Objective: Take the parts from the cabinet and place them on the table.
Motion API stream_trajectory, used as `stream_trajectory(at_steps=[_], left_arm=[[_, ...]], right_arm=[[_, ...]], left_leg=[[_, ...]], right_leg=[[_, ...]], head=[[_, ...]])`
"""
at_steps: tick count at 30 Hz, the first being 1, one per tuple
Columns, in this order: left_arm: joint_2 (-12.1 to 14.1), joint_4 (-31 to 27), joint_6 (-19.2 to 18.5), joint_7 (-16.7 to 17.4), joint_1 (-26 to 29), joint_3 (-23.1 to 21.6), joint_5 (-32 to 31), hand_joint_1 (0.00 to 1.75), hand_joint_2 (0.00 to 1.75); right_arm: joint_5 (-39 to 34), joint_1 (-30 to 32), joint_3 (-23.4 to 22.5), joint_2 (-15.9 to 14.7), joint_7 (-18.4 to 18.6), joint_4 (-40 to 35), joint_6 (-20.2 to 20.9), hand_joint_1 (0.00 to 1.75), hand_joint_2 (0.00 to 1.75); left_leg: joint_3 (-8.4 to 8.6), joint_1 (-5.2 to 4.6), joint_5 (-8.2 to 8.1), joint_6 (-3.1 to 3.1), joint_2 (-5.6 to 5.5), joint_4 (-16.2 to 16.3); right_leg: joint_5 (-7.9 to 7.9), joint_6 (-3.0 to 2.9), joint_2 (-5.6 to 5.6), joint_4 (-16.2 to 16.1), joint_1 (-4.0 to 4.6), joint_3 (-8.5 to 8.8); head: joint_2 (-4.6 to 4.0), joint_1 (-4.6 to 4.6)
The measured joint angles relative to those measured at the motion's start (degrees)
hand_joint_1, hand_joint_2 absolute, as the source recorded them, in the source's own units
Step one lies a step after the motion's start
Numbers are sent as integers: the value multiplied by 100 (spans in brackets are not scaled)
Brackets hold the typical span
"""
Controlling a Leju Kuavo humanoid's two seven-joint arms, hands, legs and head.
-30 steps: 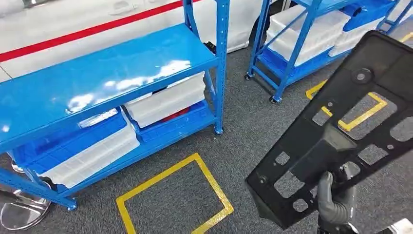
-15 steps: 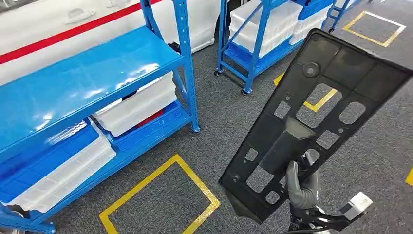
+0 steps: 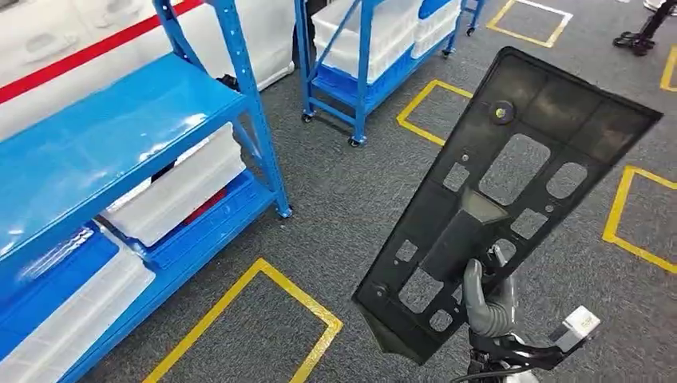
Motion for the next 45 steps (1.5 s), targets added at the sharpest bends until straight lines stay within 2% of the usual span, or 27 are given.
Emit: stream_trajectory(at_steps=[2, 4, 7, 9, 11, 12, 13, 17, 18, 19, 20, 22, 23, 24, 26, 27, 28, 29, 33, 35, 37, 39, 41, 42, 43, 44, 45], left_arm=[[2, -9, -9, -2, -9, 15, -2, 0, 175], [7, -11, -22, -9, -1, 24, -5, 0, 175], [20, -11, -96, -37, 20, 33, -2, 0, 175], [31, -11, -179, -68, 22, 33, -7, 0, 175], [50, -13, -271, -77, 20, 33, -20, 0, 175], [63, -13, -310, -76, 21, 33, -22, 0, 175], [83, -13, -350, -74, 25, 33, -24, 0, 175], [133, -18, -503, -68, 9, 33, -31, 0, 175], [140, -18, -522, -68, 7, 33, -31, 0, 175], [146, -20, -533, -68, 13, 33, -31, 0, 175], [151, -20, -540, -68, 26, 33, -33, 0, 175], [162, -20, -540, -68, 53, 33, -33, 0, 175], [175, -20, -544, -68, 55, 33, -33, 0, 175], [184, -20, -568, -72, 55, 33, -40, 0, 175], [188, -20, -634, -101, 48, 33, -66, 0, 175], [192, -20, -684, -114, 48, 29, -118, 0, 175], [208, -22, -726, -129, 52, 22, -149, 0, 175], [210, -24, -775, -146, 53, 18, -155, 0, 175], [262, -29, -914, -170, 45, 2, -254, 0, 175], [278, -29, -979, -177, 59, -28, -284, 0, 175], [302, -29, -1008, -179, 69, -52, -335, 0, 175], [326, -29, -1018, -179, 83, -78, -335, 0, 175], [347, -29, -1029, -179, 86, -85, -335, 0, 175], [352, -29, -1029, -181, 83, -87, -335, 0, 175], [358, -29, -1034, -181, 88, -89, -335, 0, 175], [363, -29, -1036, -181, 90, -92, -335, 0, 175], [365, -29, -1038, -181, 87, -92, -335, 0, 175]], right_arm=[[0, 16, 0, -15, 2, -11, -9, 175, 175], [0, 5, 13, -17, 4, -33, -11, 175, 175], [-2, 21, 28, -24, 9, -35, -48, 175, 175], [-2, 71, 28, -30, 11, -44, -79, 175, 175], [0, 89, 24, -39, 31, -101, -127, 175, 175], [0, 83, 11, -44, 61, -148, -157, 175, 175], [0, 74, -4, -50, 90, -188, -177, 175, 175], [-13, 177, -144, -116, 157, -350, -216, 175, 175], [-13, 207, -179, -151, 162, -383, -216, 175, 175], [-18, 208, -206, -160, 157, -404, -216, 175, 175], [-17, 195, -225, -173, 164, -422, -216, 175, 175], [-17, 213, -234, -186, 164, -424, -216, 175, 175], [-17, 237, -236, -192, 166, -424, -219, 175, 175], [-17, 259, -247, -197, 164, -424, -227, 175, 175], [-17, 287, -284, -214, 157, -448, -260, 175, 175], [-17, 298, -308, -219, 151, -494, -273, 175, 175], [-15, 303, -332, -221, 142, -544, -278, 175, 175], [-11, 329, -354, -219, 136, -598, -284, 175, 175], [33, 573, -505, -221, 94, -811, -295, 175, 175], [72, 631, -546, -219, 52, -909, -262, 175, 175], [114, 688, -562, -212, 22, -964, -218, 175, 175], [131, 754, -590, -212, 7, -995, -208, 175, 175], [144, 791, -623, -212, 4, -1018, -201, 175, 175], [146, 801, -634, -212, 2, -1038, -199, 175, 175], [146, 801, -640, -212, -4, -1053, -199, 175, 175], [146, 793, -647, -212, -9, -1064, -199, 175, 175], [146, 804, -649, -212, -9, -1071, -199, 175, 175]], left_leg=[[3, 8, -35, -69, 74, 19], [-153, 72, -359, -136, -506, 419], [-754, 87, -957, -176, -655, 1782], [-769, 88, -788, -161, -657, 1793], [-333, 94, -228, -118, -763, 847], [-108, 103, 3, -89, -994, 351], [-21, 114, -28, -56, -1274, 134], [15, 101, 18, 27, -1029, -8], [34, 147, 72, 72, -918, -88], [52, 129, 98, 118, -860, -149], [44, 106, 110, 135, -761, -151], [26, 79, 103, 145, -569, -139], [18, 73, 100, 147, -477, -135], [16, 71, 97, 143, -396, -134], [20, 75, 77, 123, -247, -116], [22, 77, 55, 98, -185, -88], [19, 41, 21, 55, -142, -56], [20, 13, -15, 18, -100, -12], [36, 37, -83, -109, 75, 1], [-158, 91, -471, -159, -510, 533], [-584, 96, -915, -181, -652, 1483], [-737, 96, -905, -168, -659, 1816], [-393, 94, -419, -116, -707, 1071], [-147, 95, -159, -84, -850, 541], [25, 98, -79, -48, -1172, 127], [60, 114, -104, -41, -1257, 19], [54, 95, -96, -41, -1189, 32]], right_leg=[[49, -83, 147, -45, -21, -9], [80, -132, 264, -51, -47, -32], [102, -162, 495, -43, -34, -59], [107, -157, 664, -30, -32, -59], [118, -137, 853, -17, -33, -44], [124, -126, 934, -17, -38, -42], [131, -93, 991, -5, -13, -65], [241, 86, 1284, -59, -62, -162], [187, 85, 1188, 22, -71, -186], [29, 98, 819, 201, -18, -280], [-221, 117, 591, 582, -12, -463], [-622, 148, 426, 1495, -43, -884], [-667, 162, 408, 1736, -60, -988], [-573, 176, 390, 1686, -78, -950], [-154, 192, 294, 873, -98, -481], [34, 188, 146, 338, -99, -166], [-13, 166, -206, -35, -57, 20], [23, 84, -100, -40, -29, 8], [70, -62, 183, -80, -54, -6], [94, -113, 310, -79, -60, -31], [105, -140, 470, -76, -46, -54], [108, -142, 645, -62, -29, -55], [110, -136, 835, -34, -24, -53], [111, -132, 914, -26, -25, -51], [119, -118, 975, -25, -40, -59], [130, -81, 1050, -3, -20, -91], [156, -36, 1107, -17, -48, -119]], head=[[0, 0], [0, 0], [0, 0], [0, 0], [0, 0], [0, 0], [0, 2], [0, 0], [0, 2], [0, 7], [0, 4], [0, 4], [0, 4], [0, 4], [0, 4], [0, 4], [0, 4], [0, -2], [0, 0], [0, 0], [0, 0], [0, 0], [0, 0], [0, 0], [0, 0], [0, 2], [0, -2]])
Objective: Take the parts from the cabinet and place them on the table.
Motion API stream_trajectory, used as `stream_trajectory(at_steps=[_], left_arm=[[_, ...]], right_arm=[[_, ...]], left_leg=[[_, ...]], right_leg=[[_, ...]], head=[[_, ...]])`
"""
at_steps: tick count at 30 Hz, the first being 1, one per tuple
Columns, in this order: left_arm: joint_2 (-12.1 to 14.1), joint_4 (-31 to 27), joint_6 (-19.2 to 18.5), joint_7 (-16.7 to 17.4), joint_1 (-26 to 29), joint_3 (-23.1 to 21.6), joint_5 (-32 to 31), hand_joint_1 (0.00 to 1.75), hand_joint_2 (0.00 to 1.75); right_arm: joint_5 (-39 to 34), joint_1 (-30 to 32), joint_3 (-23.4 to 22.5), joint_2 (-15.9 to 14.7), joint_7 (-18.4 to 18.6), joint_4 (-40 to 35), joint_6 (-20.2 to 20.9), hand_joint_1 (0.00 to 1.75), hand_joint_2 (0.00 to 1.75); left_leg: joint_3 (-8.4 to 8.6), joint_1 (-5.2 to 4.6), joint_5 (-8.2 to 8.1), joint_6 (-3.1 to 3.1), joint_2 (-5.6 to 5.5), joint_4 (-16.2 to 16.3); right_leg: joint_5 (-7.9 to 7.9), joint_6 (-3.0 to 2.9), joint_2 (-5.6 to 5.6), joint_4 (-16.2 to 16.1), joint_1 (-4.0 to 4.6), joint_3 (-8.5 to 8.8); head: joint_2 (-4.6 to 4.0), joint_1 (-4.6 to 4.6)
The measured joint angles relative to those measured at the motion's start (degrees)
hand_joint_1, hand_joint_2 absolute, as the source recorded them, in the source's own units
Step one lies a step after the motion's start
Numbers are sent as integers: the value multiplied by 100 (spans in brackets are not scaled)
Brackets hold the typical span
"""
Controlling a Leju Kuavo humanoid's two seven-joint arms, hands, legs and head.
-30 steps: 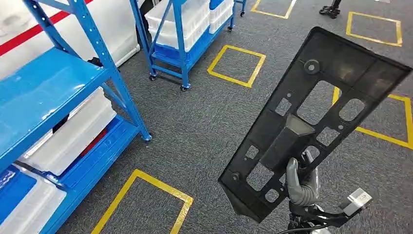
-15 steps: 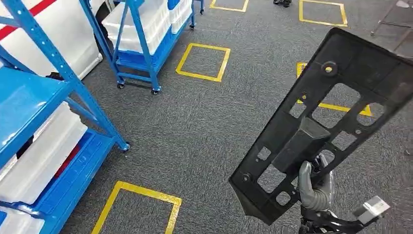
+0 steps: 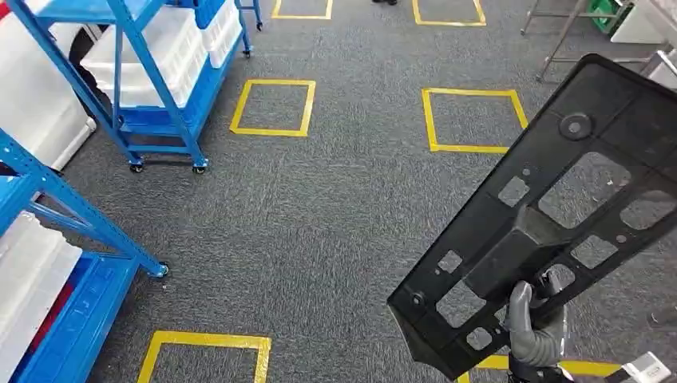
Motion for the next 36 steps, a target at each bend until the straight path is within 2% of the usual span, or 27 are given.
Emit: stream_trajectory(at_steps=[2, 3, 4, 5, 6, 7, 8, 9, 10, 12, 13, 14, 17, 18, 20, 21, 23, 24, 25, 27, 28, 29, 31, 33, 34, 35, 36], left_arm=[[13, 0, -2, -9, -24, -7, 0, 0, 175], [13, 0, -15, -15, -25, -11, -2, 0, 175], [15, 0, -33, -26, -32, -20, -5, 0, 175], [15, 0, -42, -35, -23, -24, -7, 0, 175], [15, 0, -63, -46, -7, -26, -11, 0, 175], [15, 0, -77, -50, 7, -28, -18, 0, 175], [20, 0, -85, -52, 17, -26, -17, 0, 175], [26, 0, -94, -57, 18, -26, -17, 0, 175], [28, 0, -105, -57, 17, -28, -17, 0, 175], [26, 0, -127, -59, 6, -31, -15, 0, 175], [28, 0, -129, -61, 2, -31, -15, 0, 175], [33, 0, -133, -66, 5, -31, -15, 0, 175], [35, 0, -144, -66, -17, -31, -15, 0, 175], [37, -2, -144, -63, -27, -31, -15, 0, 175], [37, -2, -144, -63, -21, -31, -15, 0, 175], [37, 0, -144, -61, -11, -31, -15, 0, 175], [37, 0, -144, -48, 8, -31, -15, 0, 175], [37, -2, -142, -48, 13, -31, -15, 0, 175], [37, 0, -142, -46, 18, -28, -15, 0, 175], [42, -2, -142, -46, 15, -28, -15, 0, 175], [46, -2, -142, -46, 16, -28, -15, 0, 175], [50, -2, -142, -40, 22, -28, -15, 0, 175], [48, -2, -142, -33, 16, -28, -15, 0, 175], [52, -2, -144, -31, -8, -28, -18, 0, 175], [44, -2, -153, -28, -12, -26, -24, 0, 175], [46, -2, -162, -28, -9, -26, -35, 0, 175], [46, -2, -164, -31, 0, -26, -59, 0, 175]], right_arm=[[0, 47, -22, 0, 0, -22, 0, 175, 175], [15, 61, -37, 0, 0, -39, 9, 175, 175], [24, 85, -63, 0, -13, -59, 26, 175, 175], [33, 74, -70, 0, -18, -70, 33, 175, 175], [68, 63, -85, 0, -28, -79, 54, 175, 175], [87, 84, -90, 7, -31, -85, 70, 175, 175], [98, 112, -111, 4, -33, -85, 88, 175, 175], [103, 138, -142, 4, -33, -85, 92, 175, 175], [105, 154, -166, 4, -33, -85, 94, 175, 175], [116, 181, -212, 4, -33, -125, 103, 175, 175], [118, 182, -225, 4, -33, -155, 107, 175, 175], [118, 171, -229, 7, -33, -164, 112, 175, 175], [151, 235, -291, 28, -31, -225, 142, 175, 175], [177, 261, -319, 28, -22, -243, 153, 175, 175], [197, 290, -332, 48, -17, -278, 171, 175, 175], [205, 288, -334, 63, -18, -280, 181, 175, 175], [232, 322, -334, 87, -18, -280, 199, 175, 175], [251, 346, -334, 90, -15, -278, 205, 175, 175], [254, 366, -337, 92, -15, -278, 205, 175, 175], [258, 377, -337, 101, -15, -278, 208, 175, 175], [267, 377, -339, 105, -15, -280, 221, 175, 175], [282, 375, -345, 114, -18, -278, 238, 175, 175], [315, 381, -348, 127, -20, -280, 267, 175, 175], [345, 406, -376, 131, -17, -282, 275, 175, 175], [369, 417, -400, 131, -15, -299, 273, 175, 175], [380, 414, -431, 131, -15, -317, 269, 175, 175], [400, 394, -439, 131, -11, -326, 262, 175, 175]], left_leg=[[25, -31, 25, 45, 109, -12], [35, 40, 95, 110, 198, -123], [66, 22, 132, 143, 292, -172], [64, 11, 145, 177, 359, -189], [48, -4, 146, 182, 453, -186], [41, -17, 143, 186, 543, -181], [34, -22, 136, 192, 635, -179], [28, -21, 131, 191, 720, -171], [24, -16, 122, 181, 791, -165], [29, -5, 83, 138, 933, -124], [38, -12, 49, 104, 987, -85], [27, -59, 7, 56, 1032, -54], [81, -52, -6, -24, 1196, -68], [95, -44, -31, -63, 1245, -59], [-39, 16, -309, -130, 704, 282], [-224, 28, -552, -139, 584, 704], [-667, 28, -922, -157, 528, 1652], [-768, 28, -919, -155, 527, 1840], [-737, 28, -777, -144, 527, 1742], [-390, 31, -268, -107, 461, 927], [-148, 47, 5, -83, 243, 370], [-56, 49, -17, -50, -72, 118], [-51, 44, -19, -40, 12, 39], [-21, 28, 21, 33, 138, 16], [-14, 87, 80, 99, 258, -56], [-10, 67, 100, 133, 307, -82], [-20, 53, 101, 159, 394, -82]], right_leg=[[47, 91, 138, -42, -34, -17], [54, 136, 179, -33, -1, -26], [-65, 126, -164, 94, 13, -89], [-268, 131, -427, 353, 29, -207], [-524, 153, -590, 816, 21, -424], [-726, 172, -659, 1271, 5, -627], [-831, 195, -683, 1598, -14, -774], [-806, 218, -696, 1693, -35, -808], [-663, 237, -719, 1522, -54, -707], [-214, 259, -854, 559, -82, -154], [-97, 258, -1084, 84, -76, 122], [-185, 201, -1221, -2, 3, 153], [-165, 99, -999, 0, 24, 109], [-142, 56, -922, -38, -10, 117], [-110, -7, -808, -58, -38, 122], [-105, -38, -757, -58, -36, 114], [-96, -52, -597, -53, -20, 101], [-96, -51, -519, -46, -17, 100], [-96, -51, -434, -39, -16, 104], [-96, -47, -264, -15, -21, 111], [-96, -33, -179, -5, -29, 108], [-94, 6, -116, 14, -4, 86], [-55, 89, 13, 7, -33, 28], [0, 182, 161, -36, -47, 1], [-44, 190, 33, 39, -61, -17], [-193, 192, -331, 205, -7, -107], [-426, 201, -535, 554, -8, -276]], head=[[0, 4], [0, 4], [0, 4], [0, 11], [0, 11], [0, 9], [0, 9], [0, 9], [0, 11], [0, 9], [0, 9], [0, 11], [0, 9], [0, 9], [0, 9], [0, 9], [0, 9], [0, 9], [0, 9], [0, 9], [0, 9], [0, 9], [0, 9], [0, 9], [0, 9], [0, 15], [0, 15]])
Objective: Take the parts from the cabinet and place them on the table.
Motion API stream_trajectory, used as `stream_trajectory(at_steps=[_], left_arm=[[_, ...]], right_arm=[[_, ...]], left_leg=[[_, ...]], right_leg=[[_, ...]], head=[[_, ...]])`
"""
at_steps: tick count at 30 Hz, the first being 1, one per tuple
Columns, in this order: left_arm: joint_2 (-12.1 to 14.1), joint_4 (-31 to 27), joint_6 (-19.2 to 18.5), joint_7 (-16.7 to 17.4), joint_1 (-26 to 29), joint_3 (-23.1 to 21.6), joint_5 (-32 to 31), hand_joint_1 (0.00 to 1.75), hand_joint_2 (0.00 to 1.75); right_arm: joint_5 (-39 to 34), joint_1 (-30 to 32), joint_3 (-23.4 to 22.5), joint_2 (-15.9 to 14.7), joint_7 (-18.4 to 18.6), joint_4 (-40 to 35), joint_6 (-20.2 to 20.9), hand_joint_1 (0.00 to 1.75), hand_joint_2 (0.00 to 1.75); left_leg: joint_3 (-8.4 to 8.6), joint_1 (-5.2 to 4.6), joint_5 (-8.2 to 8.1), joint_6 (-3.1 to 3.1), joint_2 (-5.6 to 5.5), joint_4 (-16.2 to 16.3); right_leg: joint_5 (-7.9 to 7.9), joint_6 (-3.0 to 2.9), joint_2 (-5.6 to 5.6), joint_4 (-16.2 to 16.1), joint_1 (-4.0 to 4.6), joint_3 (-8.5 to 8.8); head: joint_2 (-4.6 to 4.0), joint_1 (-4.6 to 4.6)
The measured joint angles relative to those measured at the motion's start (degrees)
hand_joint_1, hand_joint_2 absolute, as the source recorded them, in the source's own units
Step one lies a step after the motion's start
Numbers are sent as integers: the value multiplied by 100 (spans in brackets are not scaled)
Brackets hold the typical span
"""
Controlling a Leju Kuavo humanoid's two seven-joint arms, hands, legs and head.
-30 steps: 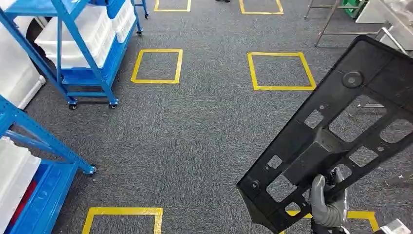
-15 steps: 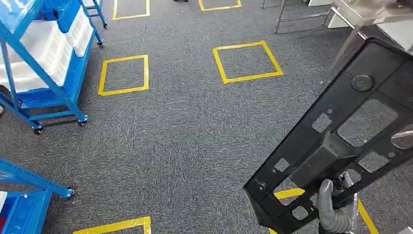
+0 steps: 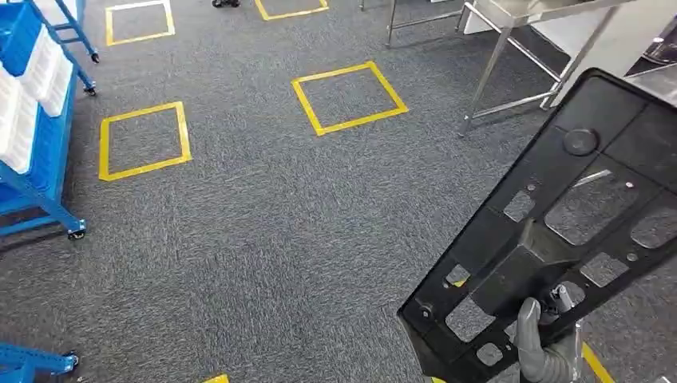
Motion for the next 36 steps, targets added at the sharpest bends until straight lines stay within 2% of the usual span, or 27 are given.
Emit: stream_trajectory(at_steps=[2, 3, 4, 6, 7, 8, 12, 13, 14, 15, 17, 18, 19, 20, 22, 23, 24, 25, 27, 28, 29, 30, 31, 33, 34, 35, 36], left_arm=[[0, 0, -9, -2, 27, 0, -48, 0, 175], [0, 0, -11, -7, 34, 2, -48, 0, 175], [0, 0, -15, -15, 33, 0, -50, 0, 175], [0, 0, -61, -46, 28, -4, -72, 0, 175], [0, 0, -92, -61, 27, -7, -118, 0, 175], [0, 0, -111, -79, 30, -11, -160, 0, 175], [7, 0, -149, -105, 15, -15, -164, 0, 175], [11, -2, -166, -122, 9, -20, -173, 0, 175], [20, -2, -190, -142, 18, -31, -203, 0, 175], [20, -2, -210, -151, 33, -52, -253, 0, 175], [33, -2, -265, -162, 50, -92, -310, 0, 175], [48, -2, -271, -194, 54, -122, -378, 0, 175], [61, -2, -273, -227, 59, -147, -422, 0, 175], [81, -2, -280, -264, 63, -160, -479, 0, 175], [92, -2, -297, -315, 63, -203, -485, 0, 175], [92, -2, -293, -343, 77, -223, -489, 0, 175], [81, -2, -280, -371, 84, -238, -492, 0, 175], [66, -2, -262, -391, 76, -249, -500, 0, 175], [39, -2, -199, -426, 64, -269, -559, 0, 175], [20, -2, -170, -446, 66, -282, -568, 0, 175], [4, -2, -173, -461, 67, -289, -568, 0, 175], [-2, -2, -210, -477, 84, -289, -564, 0, 175], [-2, -2, -247, -485, 101, -289, -557, 0, 175], [0, -2, -293, -505, 118, -289, -557, 0, 175], [0, -2, -299, -509, 118, -289, -559, 0, 175], [0, -2, -308, -514, 115, -289, -559, 0, 175], [0, -2, -310, -518, 107, -289, -559, 0, 175]], right_arm=[[57, 12, 0, 11, 17, -17, -26, 175, 175], [81, 35, -9, 11, 22, -17, -46, 175, 175], [101, 60, -26, 11, 28, -22, -61, 175, 175], [103, 100, -57, 11, 28, -48, -76, 175, 175], [105, 114, -78, 11, 26, -83, -79, 175, 175], [105, 115, -105, 11, 20, -116, -83, 175, 175], [105, 191, -197, 13, 11, -177, -92, 175, 175], [107, 220, -210, 15, 13, -209, -94, 175, 175], [107, 242, -223, 31, 2, -251, -94, 175, 175], [107, 233, -225, 39, -7, -275, -96, 175, 175], [127, 251, -234, 83, -4, -319, -109, 175, 175], [140, 279, -266, 103, 4, -359, -120, 175, 175], [166, 310, -300, 118, 20, -409, -129, 175, 175], [188, 336, -334, 129, 33, -456, -135, 175, 175], [245, 422, -380, 160, 37, -553, -129, 175, 175], [293, 472, -385, 177, 31, -597, -127, 175, 175], [343, 502, -385, 194, 11, -612, -127, 175, 175], [384, 549, -387, 207, 0, -636, -127, 175, 175], [437, 694, -387, 245, -35, -688, -127, 175, 175], [452, 744, -389, 254, -48, -706, -131, 175, 175], [461, 787, -396, 254, -61, -721, -151, 175, 175], [457, 766, -400, 254, -68, -743, -184, 175, 175], [452, 734, -402, 254, -63, -743, -203, 175, 175], [415, 744, -413, 256, -55, -743, -251, 175, 175], [411, 754, -428, 256, -44, -743, -271, 175, 175], [404, 763, -444, 256, -37, -743, -277, 175, 175], [398, 765, -454, 256, -35, -745, -278, 175, 175]], left_leg=[[-13, -30, -6, 9, 183, 4], [-21, -35, -10, 14, 269, 7], [-21, -37, -15, 8, 353, 8], [-4, -38, -34, -10, 496, 11], [14, -40, -50, -31, 558, 17], [32, -68, -71, -64, 616, 24], [80, -93, -108, -173, 828, 17], [65, -98, -154, -220, 816, 39], [32, -65, -273, -258, 473, 185], [-107, -53, -489, -264, 275, 513], [-536, -42, -933, -291, 147, 1441], [-728, -42, -1042, -302, 134, 1841], [-782, -39, -986, -301, 134, 1929], [-706, -32, -797, -300, 132, 1735], [-269, -1, -215, -276, 20, 736], [-77, 17, -38, -252, -288, 258], [-33, 40, -115, -224, -557, 116], [-27, 29, -111, -224, -483, 138], [-27, -17, -100, -162, -358, 129], [-7, 34, -59, -104, -277, 54], [11, 38, -27, -62, -162, 15], [9, 37, -22, -30, -81, 4], [2, 24, -23, -28, 16, 4], [-6, 3, -36, -11, 208, 7], [-6, 1, -38, -12, 293, 9], [0, 1, -47, -16, 379, 9], [10, 1, -57, -29, 454, 12]], right_leg=[[-419, 24, -151, 901, -24, -407], [-470, 36, -167, 1149, -29, -511], [-386, 45, -184, 1118, -31, -478], [25, 34, -256, 343, -28, -26], [226, 12, -408, -191, -15, 291], [209, -22, -728, -611, 25, 502], [252, -123, -458, -613, 79, 450], [292, -176, -378, -666, 1, 487], [301, -194, -319, -675, -2, 483], [309, -229, -271, -674, -7, 472], [318, -250, -127, -670, -3, 459], [319, -250, -40, -663, -2, 458], [319, -250, 37, -659, -2, 462], [318, -249, 123, -653, -4, 471], [307, -230, 301, -623, -6, 483], [299, -211, 368, -603, -18, 464], [294, -163, 437, -555, 9, 417], [316, -122, 515, -561, -26, 380], [358, -26, 653, -597, -72, 353], [377, 26, 722, -604, -32, 336], [302, 23, 426, -518, -35, 314], [110, 36, 103, -280, -8, 188], [-119, 59, -53, 114, -12, 0], [-471, 95, -161, 977, -35, -402], [-470, 107, -175, 1154, -42, -475], [-337, 114, -188, 1017, -52, -391], [-118, 114, -223, 634, -56, -168]], head=[[0, 2], [0, 2], [0, 0], [0, 2], [0, 0], [0, 0], [0, 0], [0, 0], [0, -2], [0, -2], [0, 0], [0, 0], [0, -2], [0, -2], [0, -2], [0, -2], [0, 0], [0, -2], [0, 0], [0, 0], [0, 0], [0, 4], [0, 2], [0, 2], [0, 2], [0, 2], [0, 2]])
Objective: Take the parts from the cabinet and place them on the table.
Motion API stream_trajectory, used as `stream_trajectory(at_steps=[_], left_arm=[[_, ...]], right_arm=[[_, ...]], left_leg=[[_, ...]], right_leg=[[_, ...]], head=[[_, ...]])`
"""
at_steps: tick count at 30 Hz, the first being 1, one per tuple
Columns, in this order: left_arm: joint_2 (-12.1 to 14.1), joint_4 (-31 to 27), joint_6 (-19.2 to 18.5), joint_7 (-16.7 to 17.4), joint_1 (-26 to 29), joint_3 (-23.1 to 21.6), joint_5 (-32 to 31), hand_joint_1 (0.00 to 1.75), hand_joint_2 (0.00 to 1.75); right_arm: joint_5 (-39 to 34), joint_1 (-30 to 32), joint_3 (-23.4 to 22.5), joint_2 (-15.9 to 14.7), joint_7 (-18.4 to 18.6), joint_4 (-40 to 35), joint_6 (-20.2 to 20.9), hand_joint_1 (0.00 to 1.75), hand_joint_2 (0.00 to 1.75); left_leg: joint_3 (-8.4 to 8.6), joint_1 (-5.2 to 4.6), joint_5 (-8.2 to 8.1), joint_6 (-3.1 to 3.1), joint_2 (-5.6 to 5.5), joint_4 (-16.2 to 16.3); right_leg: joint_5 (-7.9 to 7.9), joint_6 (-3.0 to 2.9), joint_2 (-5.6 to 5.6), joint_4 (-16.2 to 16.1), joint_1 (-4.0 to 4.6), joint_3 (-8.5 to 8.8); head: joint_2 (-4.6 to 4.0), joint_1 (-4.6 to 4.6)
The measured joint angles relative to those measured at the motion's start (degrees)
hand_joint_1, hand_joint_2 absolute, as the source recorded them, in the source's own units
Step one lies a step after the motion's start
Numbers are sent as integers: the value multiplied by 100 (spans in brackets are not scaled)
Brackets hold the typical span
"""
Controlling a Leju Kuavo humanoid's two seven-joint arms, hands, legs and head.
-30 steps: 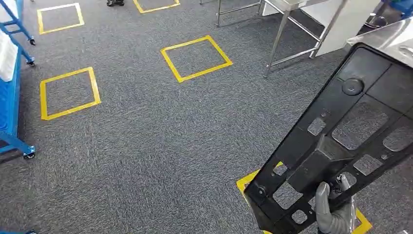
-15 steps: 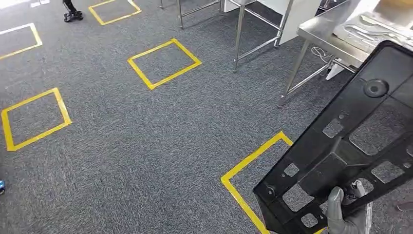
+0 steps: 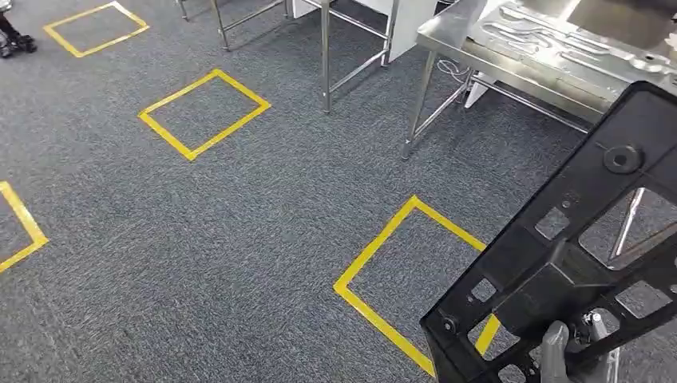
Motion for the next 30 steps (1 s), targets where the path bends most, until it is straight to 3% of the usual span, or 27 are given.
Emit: stream_trajectory(at_steps=[1, 2, 3, 7, 8, 9, 10, 12, 13, 14, 15, 16, 17, 18, 19, 20, 22, 23, 24, 25, 27, 28, 29, 30], left_arm=[[-2, 0, -4, -2, -5, 0, 0, 0, 175], [-2, 0, -7, -2, -9, 0, 0, 0, 175], [-2, 0, -7, -2, -6, 0, 2, 0, 175], [-2, 0, -7, -15, -32, 0, 2, 0, 175], [-2, 0, -7, -18, -37, -2, 2, 0, 175], [-2, 0, -7, -15, -28, -2, 0, 0, 175], [-2, 0, -2, 33, -27, -2, -13, 0, 175], [-2, 2, -9, 107, -17, -2, -28, 0, 175], [2, 0, -31, 105, -18, -2, -31, 0, 175], [9, 0, -46, 98, -15, 0, -33, 0, 175], [11, 0, -66, 98, -18, 0, -39, 0, 175], [11, 0, -72, 98, -26, -2, -55, 0, 175], [13, 0, -72, 96, -25, -2, -85, 0, 175], [13, 2, -72, 94, -15, 0, -87, 0, 175], [9, 0, -72, 90, -15, -2, -87, 0, 175], [9, 0, -72, 85, -40, -2, -92, 0, 175], [9, 0, -70, 81, -61, 0, -87, 0, 175], [-15, 0, -70, 81, -58, -2, -90, 0, 175], [-11, 0, -68, 79, -56, 0, -87, 0, 175], [-13, 0, -68, 74, -50, -2, -90, 0, 175], [-13, 0, -72, 74, -28, 0, -90, 0, 175], [-13, 0, -72, 74, -20, 0, -90, 0, 175], [-13, 0, -72, 76, -21, 0, -90, 0, 175], [-13, 0, -70, 74, -22, 0, -90, 0, 175]], right_arm=[[0, 0, -5, 0, 4, -4, 0, 175, 175], [0, 0, -4, 0, 7, -22, 0, 175, 175], [0, -14, -4, 0, 7, -35, 0, 175, 175], [-2, 8, -11, 0, 11, -50, -2, 175, 175], [-2, 19, -11, -2, 13, -70, 0, 175, 175], [-2, 11, -11, -2, 11, -92, -2, 175, 175], [-2, -7, -11, 0, 11, -92, -4, 175, 175], [15, 6, -11, 2, 15, -92, -55, 175, 175], [40, 13, -11, 2, 37, -92, -90, 175, 175], [57, 21, -11, 2, 55, -92, -105, 175, 175], [72, 20, -11, 2, 66, -92, -109, 175, 175], [96, 16, -11, 2, 79, -92, -114, 175, 175], [118, 15, -9, 2, 96, -92, -114, 175, 175], [122, 12, -2, 4, 109, -90, -114, 175, 175], [135, -7, 2, 4, 118, -87, -114, 175, 175], [140, -3, 2, 4, 120, -87, -114, 175, 175], [140, 11, 2, 4, 125, -87, -116, 175, 175], [142, 10, 2, 4, 125, -92, -120, 175, 175], [146, 17, 2, 4, 122, -92, -120, 175, 175], [146, -17, 2, 4, 120, -92, -122, 175, 175], [149, -30, 2, 9, 125, -79, -122, 175, 175], [149, -23, 2, 7, 129, -74, -122, 175, 175], [149, -20, 2, 7, 129, -68, -125, 175, 175], [149, -20, 2, 7, 131, -61, -125, 175, 175]], left_leg=[[17, 0, -12, -18, 60, 1], [43, -9, -30, -45, 114, 7], [56, -53, -53, -80, 156, 16], [136, -65, -91, -197, 388, -4], [116, -36, -150, -236, 306, 33], [56, -19, -300, -260, -6, 232], [-113, -6, -548, -264, -183, 626], [-550, -6, -951, -281, -303, 1570], [-686, -6, -989, -282, -314, 1831], [-697, -6, -872, -276, -316, 1810], [-600, -5, -647, -264, -324, 1540], [-409, -2, -349, -245, -361, 1073], [-187, 5, -65, -220, -510, 540], [-65, 17, -23, -179, -856, 223], [-49, 43, -54, -171, -894, 79], [-53, 5, -53, -165, -840, 131], [-39, -10, -34, -88, -737, 124], [-24, 57, 19, -19, -631, 39], [-12, 40, 35, 5, -570, 9], [-14, 35, 40, 45, -484, 4], [-27, 5, 34, 52, -325, 8], [-31, -2, 29, 54, -236, 9], [-29, -6, 23, 51, -155, 11], [-22, -8, 11, 47, -75, 11]], right_leg=[[227, -11, -72, -524, 0, 301], [404, -40, -305, -1068, 12, 625], [321, -100, -574, -1260, 75, 720], [374, -213, -276, -1278, 92, 666], [409, -260, -209, -1316, 16, 703], [422, -292, -142, -1323, 21, 692], [429, -324, -80, -1322, 26, 682], [431, -340, 78, -1316, 43, 673], [431, -340, 162, -1310, 49, 672], [431, -340, 251, -1304, 49, 679], [430, -338, 335, -1295, 49, 685], [426, -331, 424, -1286, 48, 693], [417, -318, 500, -1273, 48, 699], [408, -297, 562, -1255, 38, 678], [404, -248, 636, -1196, 74, 638], [429, -204, 685, -1219, 29, 602], [470, -112, 811, -1254, 16, 570], [454, -87, 825, -1227, 20, 560], [358, -67, 485, -1110, 51, 507], [138, -42, 244, -790, 50, 344], [-264, 6, 76, 80, 24, -75], [-354, 25, 54, 422, 14, -243], [-297, 39, 41, 482, 5, -274], [-120, 40, 24, 255, 0, -158]], head=[[0, 0], [0, 0], [0, 0], [0, -2], [0, -2], [0, -4], [0, -4], [0, -4], [0, -4], [0, -4], [0, -4], [0, -4], [0, -4], [0, -2], [0, -2], [0, -4], [0, -2], [0, -2], [0, 0], [0, 2], [0, 2], [0, 2], [0, 2], [0, 2]])
